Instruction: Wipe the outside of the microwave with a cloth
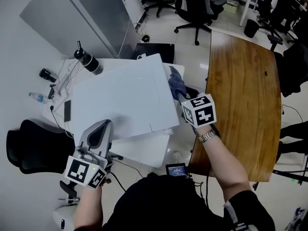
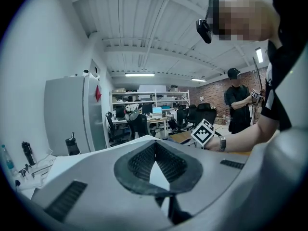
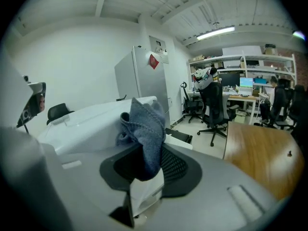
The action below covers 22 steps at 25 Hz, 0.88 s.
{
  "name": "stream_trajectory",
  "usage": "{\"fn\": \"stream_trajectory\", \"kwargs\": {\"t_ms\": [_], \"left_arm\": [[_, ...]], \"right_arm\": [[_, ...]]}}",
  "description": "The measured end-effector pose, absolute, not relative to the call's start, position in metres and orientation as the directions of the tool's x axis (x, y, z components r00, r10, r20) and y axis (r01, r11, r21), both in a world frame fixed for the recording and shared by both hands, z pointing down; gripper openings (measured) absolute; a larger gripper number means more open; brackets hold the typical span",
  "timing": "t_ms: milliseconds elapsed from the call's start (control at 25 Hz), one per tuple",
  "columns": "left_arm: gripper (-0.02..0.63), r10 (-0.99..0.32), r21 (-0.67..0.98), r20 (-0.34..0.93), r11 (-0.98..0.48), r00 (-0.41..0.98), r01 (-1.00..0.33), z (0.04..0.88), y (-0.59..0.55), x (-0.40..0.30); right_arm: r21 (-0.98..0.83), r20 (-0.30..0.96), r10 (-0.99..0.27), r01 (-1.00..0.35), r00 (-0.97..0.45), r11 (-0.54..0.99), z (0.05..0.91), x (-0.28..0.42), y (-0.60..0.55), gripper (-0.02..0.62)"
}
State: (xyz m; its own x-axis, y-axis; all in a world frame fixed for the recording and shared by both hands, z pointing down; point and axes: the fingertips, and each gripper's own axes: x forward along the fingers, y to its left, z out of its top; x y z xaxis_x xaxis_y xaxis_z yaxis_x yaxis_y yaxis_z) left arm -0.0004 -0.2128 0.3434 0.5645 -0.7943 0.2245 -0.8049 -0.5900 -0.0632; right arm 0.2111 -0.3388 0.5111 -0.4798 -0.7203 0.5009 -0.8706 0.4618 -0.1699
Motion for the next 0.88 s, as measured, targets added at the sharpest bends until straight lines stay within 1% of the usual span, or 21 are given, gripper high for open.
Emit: {"fn": "stream_trajectory", "kwargs": {"t_ms": [120, 880], "left_arm": [[0.005, -0.799, -0.072, 0.231, -0.583, 0.555, -0.809, 0.343, -0.212, 0.000], [0.005, -0.829, -0.100, 0.264, -0.531, 0.493, -0.841, 0.342, -0.203, -0.010]], "right_arm": [[-0.186, 0.501, -0.719, -0.871, -0.483, 0.456, 0.528, 0.210, -0.340, 0.100], [-0.211, 0.607, -0.645, -0.877, -0.464, 0.433, 0.620, 0.210, -0.352, 0.100]]}}
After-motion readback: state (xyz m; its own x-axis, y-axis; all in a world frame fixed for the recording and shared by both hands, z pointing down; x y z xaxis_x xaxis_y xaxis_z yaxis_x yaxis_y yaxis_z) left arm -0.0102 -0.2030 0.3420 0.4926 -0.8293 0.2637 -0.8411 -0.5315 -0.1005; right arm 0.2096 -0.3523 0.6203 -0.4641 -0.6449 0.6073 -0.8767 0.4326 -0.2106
